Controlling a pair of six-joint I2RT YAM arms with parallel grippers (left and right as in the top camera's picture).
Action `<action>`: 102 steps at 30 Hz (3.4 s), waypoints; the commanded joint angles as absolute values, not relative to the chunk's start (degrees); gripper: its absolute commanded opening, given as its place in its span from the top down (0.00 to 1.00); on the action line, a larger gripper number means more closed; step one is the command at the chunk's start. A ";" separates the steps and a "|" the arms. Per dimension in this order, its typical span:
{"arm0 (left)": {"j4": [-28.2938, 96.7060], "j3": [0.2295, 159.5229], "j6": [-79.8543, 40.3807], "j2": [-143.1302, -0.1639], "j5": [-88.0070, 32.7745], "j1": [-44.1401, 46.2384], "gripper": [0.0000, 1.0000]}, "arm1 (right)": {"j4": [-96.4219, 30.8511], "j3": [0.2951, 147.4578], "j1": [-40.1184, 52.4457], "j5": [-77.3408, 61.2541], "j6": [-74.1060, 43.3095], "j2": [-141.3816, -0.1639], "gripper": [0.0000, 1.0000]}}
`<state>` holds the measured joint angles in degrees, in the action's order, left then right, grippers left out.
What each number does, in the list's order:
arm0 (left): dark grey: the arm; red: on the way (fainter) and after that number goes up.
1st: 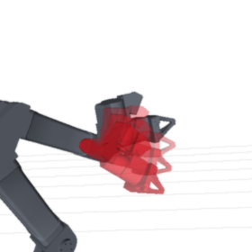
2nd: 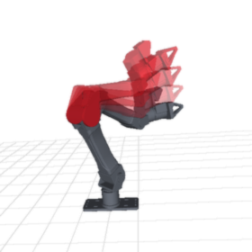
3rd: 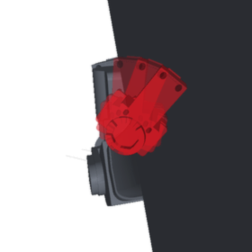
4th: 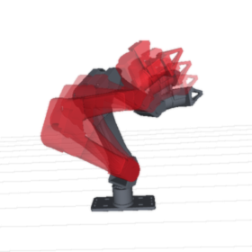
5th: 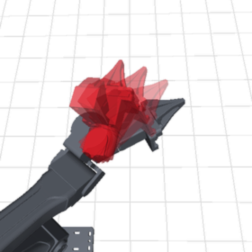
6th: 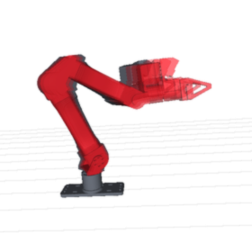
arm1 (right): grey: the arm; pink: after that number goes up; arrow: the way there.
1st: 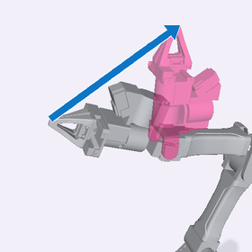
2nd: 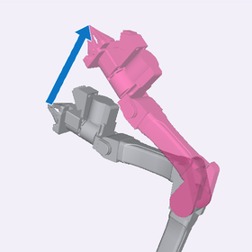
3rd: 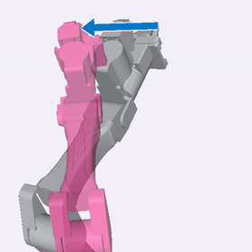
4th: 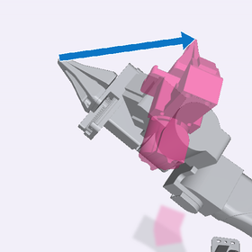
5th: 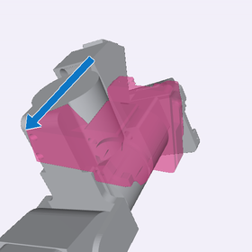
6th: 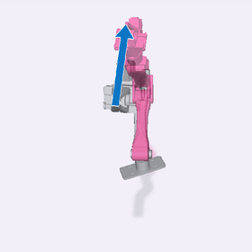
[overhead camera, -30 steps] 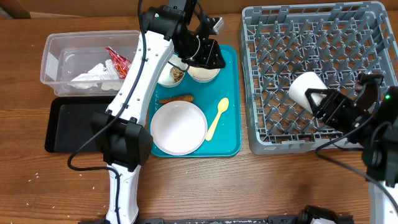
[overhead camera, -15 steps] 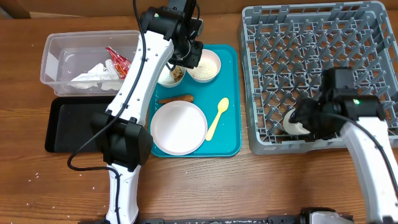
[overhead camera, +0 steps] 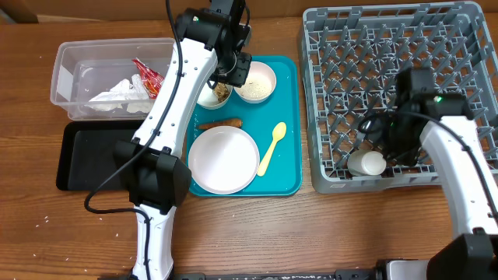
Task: Sort waste into correct bins and load items into the dishwasher
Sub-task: 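Grasp the white bowl with food scraps using the left gripper, then tip the white bowl over the black tray to dump the scraps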
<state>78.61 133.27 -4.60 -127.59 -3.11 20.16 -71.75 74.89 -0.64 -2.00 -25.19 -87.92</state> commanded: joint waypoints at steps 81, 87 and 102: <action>43.70 95.88 17.37 -120.97 8.10 18.02 0.96 | -70.81 94.45 22.17 -6.07 -22.68 -88.86 0.12; 58.54 109.97 9.63 -120.97 8.01 18.02 0.96 | -71.29 94.45 22.17 -6.07 -22.68 -88.86 0.12; 96.82 137.21 -1.26 -114.63 -7.66 6.17 0.96 | -73.17 94.45 22.17 -6.07 -22.26 -88.86 0.11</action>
<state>96.55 140.49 0.08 -119.94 -0.34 9.85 -72.97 94.48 22.11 -6.13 -22.63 -88.75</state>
